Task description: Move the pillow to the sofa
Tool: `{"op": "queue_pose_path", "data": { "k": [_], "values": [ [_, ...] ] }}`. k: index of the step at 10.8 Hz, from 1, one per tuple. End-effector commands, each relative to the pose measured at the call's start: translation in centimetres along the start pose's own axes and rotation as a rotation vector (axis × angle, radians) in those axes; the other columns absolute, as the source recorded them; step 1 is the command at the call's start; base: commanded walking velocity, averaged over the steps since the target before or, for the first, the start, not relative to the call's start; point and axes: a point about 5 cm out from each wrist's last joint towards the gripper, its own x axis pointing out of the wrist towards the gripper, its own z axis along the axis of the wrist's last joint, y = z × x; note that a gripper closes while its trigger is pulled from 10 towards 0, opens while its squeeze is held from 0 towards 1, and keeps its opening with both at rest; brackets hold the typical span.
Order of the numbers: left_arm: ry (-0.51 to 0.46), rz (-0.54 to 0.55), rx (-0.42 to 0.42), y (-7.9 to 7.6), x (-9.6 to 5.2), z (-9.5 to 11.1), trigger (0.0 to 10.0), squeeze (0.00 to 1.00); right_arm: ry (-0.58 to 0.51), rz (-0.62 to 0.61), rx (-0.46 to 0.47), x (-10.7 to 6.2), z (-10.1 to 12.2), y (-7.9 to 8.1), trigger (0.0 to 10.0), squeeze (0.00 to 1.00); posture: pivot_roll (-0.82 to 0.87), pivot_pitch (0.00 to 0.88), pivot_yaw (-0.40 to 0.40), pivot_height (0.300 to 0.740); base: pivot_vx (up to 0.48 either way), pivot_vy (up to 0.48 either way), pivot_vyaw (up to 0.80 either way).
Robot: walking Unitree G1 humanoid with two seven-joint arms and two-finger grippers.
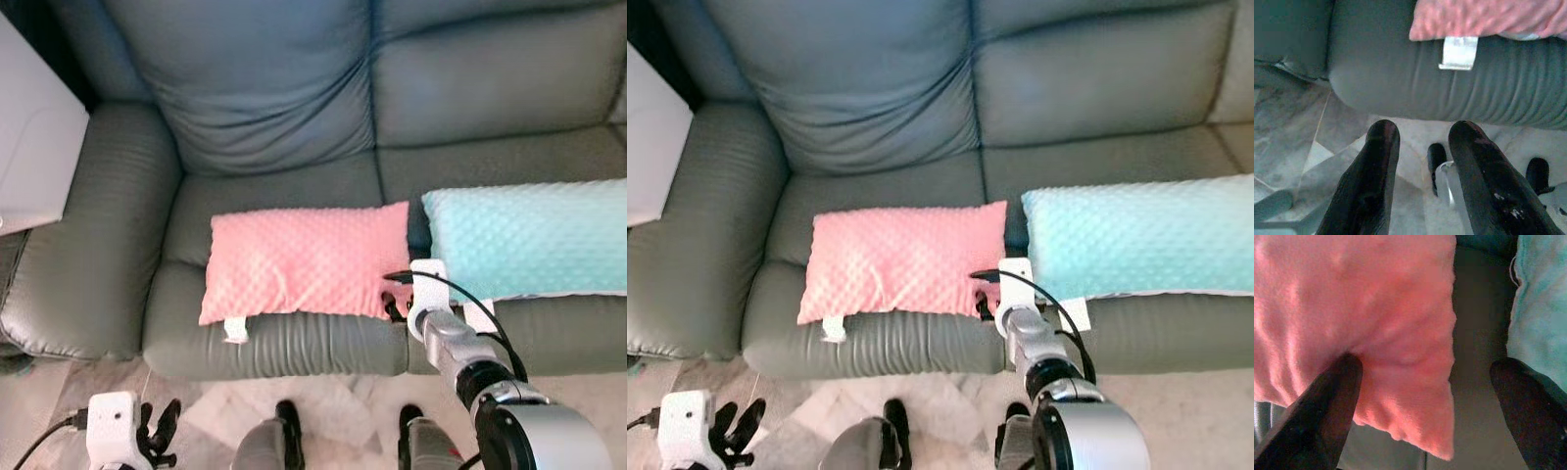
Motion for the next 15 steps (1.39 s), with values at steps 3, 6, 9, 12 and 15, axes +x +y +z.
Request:
{"op": "queue_pose_path", "data": {
  "k": [3, 6, 9, 12, 15],
  "values": [
    [0.047, 0.051, 0.003, 1.1, -1.0, -0.3, 10.0, 0.00, 0.018, 0.058, 0.076, 0.1, 0.2, 1.6, 10.0, 0.00, 0.17, 0.410, 0.212, 0.740, 0.000, 0.000, 0.00],
    [0.055, 0.045, 0.003, 0.8, -0.7, -0.2, 10.0, 0.00, -0.020, 0.162, 0.197, 0.1, 1.9, 3.4, 10.0, 0.00, 0.17, 0.406, 0.211, 0.740, 0.000, 0.000, 0.00],
    [0.054, 0.035, 0.000, 0.4, -0.4, 0.0, 10.0, 0.00, -0.005, 0.280, 0.213, -0.1, 1.7, 5.6, 10.0, 0.00, 0.16, 0.403, 0.208, 0.740, 0.000, 0.000, 0.00],
    [0.047, 0.033, -0.005, 0.3, 0.1, 0.2, 10.0, 0.00, 0.002, 0.254, 0.133, -0.1, 0.6, 4.3, 10.0, 0.00, 0.14, 0.386, 0.193, 0.740, 0.000, 0.000, 0.00],
    [0.016, -0.015, -0.023, -1.2, 1.5, 0.7, 10.0, 0.00, -0.018, 0.074, -0.015, -0.2, -0.9, -0.4, 10.0, 0.00, 0.08, 0.348, 0.181, 0.740, 0.000, 0.000, 0.00]
  ]
}}
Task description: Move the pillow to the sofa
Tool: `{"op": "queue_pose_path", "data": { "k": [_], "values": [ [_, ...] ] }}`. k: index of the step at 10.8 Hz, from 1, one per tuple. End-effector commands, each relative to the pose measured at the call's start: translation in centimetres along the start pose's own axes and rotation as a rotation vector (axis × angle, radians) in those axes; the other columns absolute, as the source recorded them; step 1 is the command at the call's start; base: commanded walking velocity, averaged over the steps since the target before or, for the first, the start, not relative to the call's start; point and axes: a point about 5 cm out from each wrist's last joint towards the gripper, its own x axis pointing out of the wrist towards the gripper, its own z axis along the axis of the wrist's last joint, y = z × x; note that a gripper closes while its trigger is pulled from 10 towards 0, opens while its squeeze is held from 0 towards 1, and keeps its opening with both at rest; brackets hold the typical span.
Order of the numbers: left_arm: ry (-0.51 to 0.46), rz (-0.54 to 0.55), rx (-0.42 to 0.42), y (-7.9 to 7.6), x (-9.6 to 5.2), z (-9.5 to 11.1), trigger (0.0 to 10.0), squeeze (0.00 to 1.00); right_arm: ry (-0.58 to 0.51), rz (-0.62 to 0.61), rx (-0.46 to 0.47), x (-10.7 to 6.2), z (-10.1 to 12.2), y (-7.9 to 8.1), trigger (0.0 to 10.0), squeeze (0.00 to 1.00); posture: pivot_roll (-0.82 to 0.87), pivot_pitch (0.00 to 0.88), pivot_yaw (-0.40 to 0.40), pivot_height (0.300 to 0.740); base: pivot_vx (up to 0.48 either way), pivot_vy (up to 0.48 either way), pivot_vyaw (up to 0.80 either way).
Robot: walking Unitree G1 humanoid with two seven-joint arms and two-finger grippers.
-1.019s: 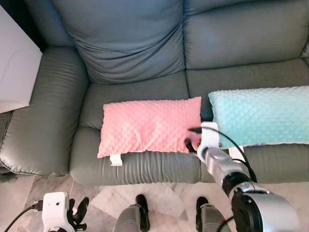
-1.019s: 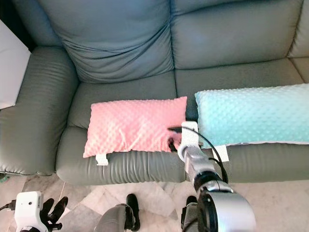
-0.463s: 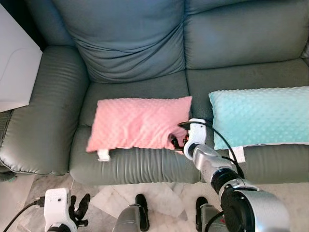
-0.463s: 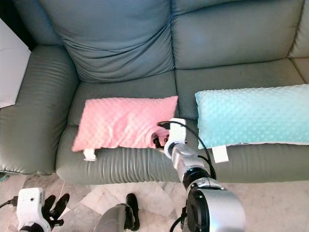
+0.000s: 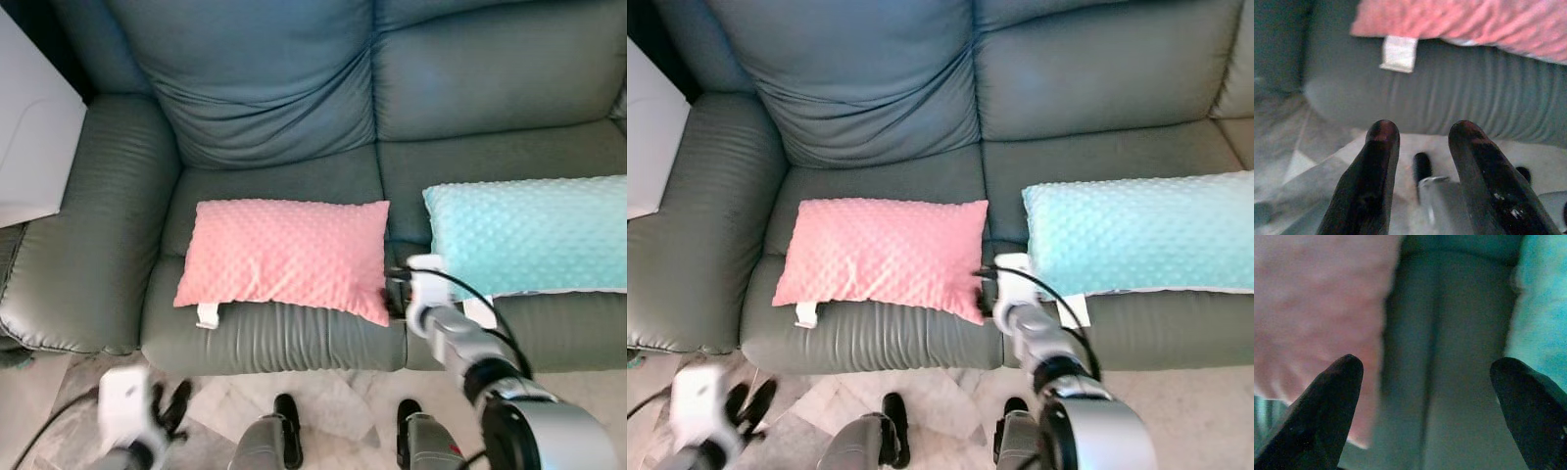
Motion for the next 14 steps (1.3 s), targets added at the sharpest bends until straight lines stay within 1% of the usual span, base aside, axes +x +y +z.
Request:
{"op": "queue_pose_path", "data": {
  "k": [1, 2, 3, 4, 5, 6, 7, 8, 9, 11, 12, 14],
  "values": [
    [0.048, 0.030, 0.004, 0.6, -0.1, -1.2, 10.0, 0.00, 0.009, 0.007, -0.015, -0.1, -0.9, 0.5, 10.0, 0.00, 0.05, 0.327, 0.174, 0.740, 0.000, 0.000, 0.00],
    [0.035, 0.018, 0.000, 0.2, 0.8, -0.9, 10.0, 0.00, -0.024, 0.008, -0.029, -0.1, -0.5, 0.4, 10.0, 0.00, 0.03, 0.307, 0.166, 0.740, 0.000, 0.000, 0.00],
    [0.021, 0.007, -0.003, -0.1, 1.5, -0.6, 10.0, 0.00, -0.059, 0.035, -0.036, -0.2, -0.2, 0.8, 10.0, 0.00, -0.01, 0.273, 0.147, 0.740, 0.000, 0.000, 0.00],
    [0.004, 0.001, -0.007, -0.4, 2.4, -0.3, 10.0, 0.00, -0.091, 0.077, -0.047, -0.3, -0.3, 1.8, 10.0, 0.00, -0.05, 0.238, 0.127, 0.740, 0.000, 0.000, 0.00],
    [-0.018, 0.000, -0.012, -0.4, 3.3, 0.0, 10.0, 0.00, -0.124, 0.108, -0.035, -0.5, -0.4, 2.8, 10.0, 0.00, -0.08, 0.203, 0.113, 0.740, 0.000, 0.000, 0.00],
    [-0.029, -0.001, -0.016, -0.4, 3.7, 0.3, 10.0, 0.00, -0.150, 0.124, -0.024, -0.7, -0.3, 3.4, 10.0, 0.00, -0.09, 0.188, 0.108, 0.740, 0.000, 0.000, 0.00],
    [-0.066, -0.006, -0.033, -0.4, 4.0, 0.8, 10.0, 0.00, -0.217, 0.162, -0.023, -1.3, 0.1, 4.3, 10.0, 0.00, -0.12, 0.150, 0.098, 0.740, 0.000, 0.000, 0.00],
    [-0.091, -0.010, -0.042, -0.4, 4.1, 1.2, 10.0, 0.00, -0.241, 0.167, -0.018, -1.5, 0.4, 4.5, 10.0, 0.00, -0.13, 0.127, 0.093, 0.740, 0.000, 0.000, 0.00],
    [-0.156, -0.007, -0.057, -0.3, 4.0, 2.0, 10.0, 0.00, -0.303, 0.168, -0.026, -2.0, 1.0, 4.6, 10.0, 0.00, -0.14, 0.082, 0.084, 0.740, 0.000, 0.000, 0.00],
    [-0.206, 0.019, -0.070, -0.1, 4.2, 2.5, 10.0, 0.00, -0.356, 0.162, -0.050, -2.5, 1.6, 4.5, 10.0, 0.00, -0.15, 0.032, 0.069, 0.740, 0.000, 0.000, 0.00],
    [-0.239, 0.067, -0.081, 0.1, 5.1, 2.7, 10.0, 0.00, -0.393, 0.143, -0.078, -2.6, 2.4, 4.3, 10.0, 0.00, -0.17, 0.000, 0.052, 0.740, 0.000, 0.000, 0.00],
    [-0.277, 0.108, -0.093, 0.3, 5.8, 3.0, 10.0, 0.00, -0.421, 0.076, -0.078, -3.0, 3.0, 3.8, 10.0, 0.00, -0.18, 0.000, 0.044, 0.740, 0.000, 0.000, 0.00]
  ]
}}
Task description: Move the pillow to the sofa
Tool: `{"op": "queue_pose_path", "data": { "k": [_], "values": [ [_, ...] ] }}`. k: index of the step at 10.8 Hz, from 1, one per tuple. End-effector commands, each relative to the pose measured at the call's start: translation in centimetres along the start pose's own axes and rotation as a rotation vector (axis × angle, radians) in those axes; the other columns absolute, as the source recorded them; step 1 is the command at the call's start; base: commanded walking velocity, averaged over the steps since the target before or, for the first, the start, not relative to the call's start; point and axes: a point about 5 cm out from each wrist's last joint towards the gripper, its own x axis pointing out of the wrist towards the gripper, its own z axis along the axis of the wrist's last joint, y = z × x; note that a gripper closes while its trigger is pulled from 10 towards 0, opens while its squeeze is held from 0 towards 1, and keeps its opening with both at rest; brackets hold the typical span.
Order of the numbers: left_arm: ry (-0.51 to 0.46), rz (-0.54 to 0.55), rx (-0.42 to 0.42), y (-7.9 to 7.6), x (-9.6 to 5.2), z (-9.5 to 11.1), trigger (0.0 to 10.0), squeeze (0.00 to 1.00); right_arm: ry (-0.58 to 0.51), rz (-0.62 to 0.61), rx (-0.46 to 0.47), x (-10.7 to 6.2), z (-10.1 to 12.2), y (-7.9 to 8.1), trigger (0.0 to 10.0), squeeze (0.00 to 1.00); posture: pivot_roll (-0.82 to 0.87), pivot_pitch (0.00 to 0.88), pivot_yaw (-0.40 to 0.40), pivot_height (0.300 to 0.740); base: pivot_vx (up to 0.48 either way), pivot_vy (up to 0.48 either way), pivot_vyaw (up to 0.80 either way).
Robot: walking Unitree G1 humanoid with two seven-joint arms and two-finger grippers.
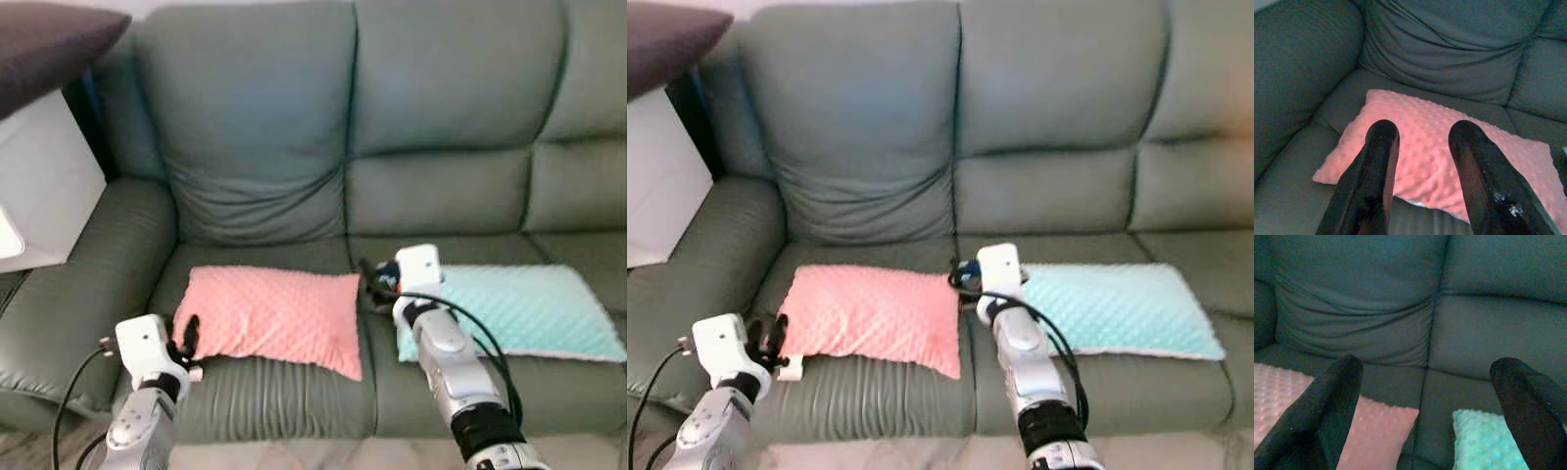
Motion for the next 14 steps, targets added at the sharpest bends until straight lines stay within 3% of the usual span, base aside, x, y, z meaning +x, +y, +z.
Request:
{"op": "queue_pose_path", "data": {
  "k": [1, 3, 6, 7, 9, 10, 12, 14],
  "values": [
    [-0.006, 0.028, 0.013, 0.6, 0.2, 0.0, 10.0, 0.00, 0.013, -0.014, -0.007, -0.2, 0.0, 0.1, 10.0, 0.00, -0.19, 0.000, 0.049, 0.740, 0.000, 0.000, 0.00],
    [-0.014, 0.017, 0.057, 0.4, 1.1, 0.4, 10.0, 0.00, 0.095, 0.032, 0.036, -1.2, -1.0, 0.0, 10.0, 0.00, -0.23, 0.000, 0.080, 0.740, 0.000, 0.000, 0.00],
    [-0.083, -0.009, 0.099, 0.9, 1.6, 1.7, 10.0, 0.00, -0.029, 0.087, -0.042, -4.9, -0.4, -1.1, 10.0, 0.00, -0.23, 0.000, 0.074, 0.740, 0.000, 0.000, 0.00],
    [-0.089, -0.017, 0.143, 1.2, 1.2, 1.7, 10.0, 0.00, -0.018, 0.054, -0.047, -5.7, -0.7, -1.7, 10.0, 0.00, -0.22, 0.000, 0.065, 0.740, 0.000, 0.000, 0.00],
    [-0.097, 0.012, 0.213, 2.7, -2.1, 1.6, 10.0, 0.00, 0.073, -0.065, -0.036, -7.3, -3.2, -3.4, 10.0, 0.00, -0.22, 0.000, 0.066, 0.740, 0.000, 0.000, 0.00],
    [-0.092, 0.039, 0.201, 3.2, -3.1, 1.1, 10.0, 0.00, 0.077, -0.070, -0.039, -7.6, -3.4, -3.6, 10.0, 0.00, -0.21, 0.000, 0.069, 0.740, 0.000, 0.000, 0.00],
    [-0.006, 0.101, 0.149, 4.3, -6.0, -1.8, 10.0, 0.00, 0.069, -0.038, -0.066, -7.6, -3.3, -3.6, 10.0, 0.00, -0.20, 0.000, 0.050, 0.740, 0.000, 0.000, 0.00],
    [-0.004, 0.092, 0.150, 3.7, -5.4, -2.0, 10.0, 0.00, 0.053, -0.018, -0.072, -7.2, -3.0, -3.5, 10.0, 0.00, -0.19, 0.000, 0.032, 0.740, 0.000, 0.000, 0.00]
  ]
}}
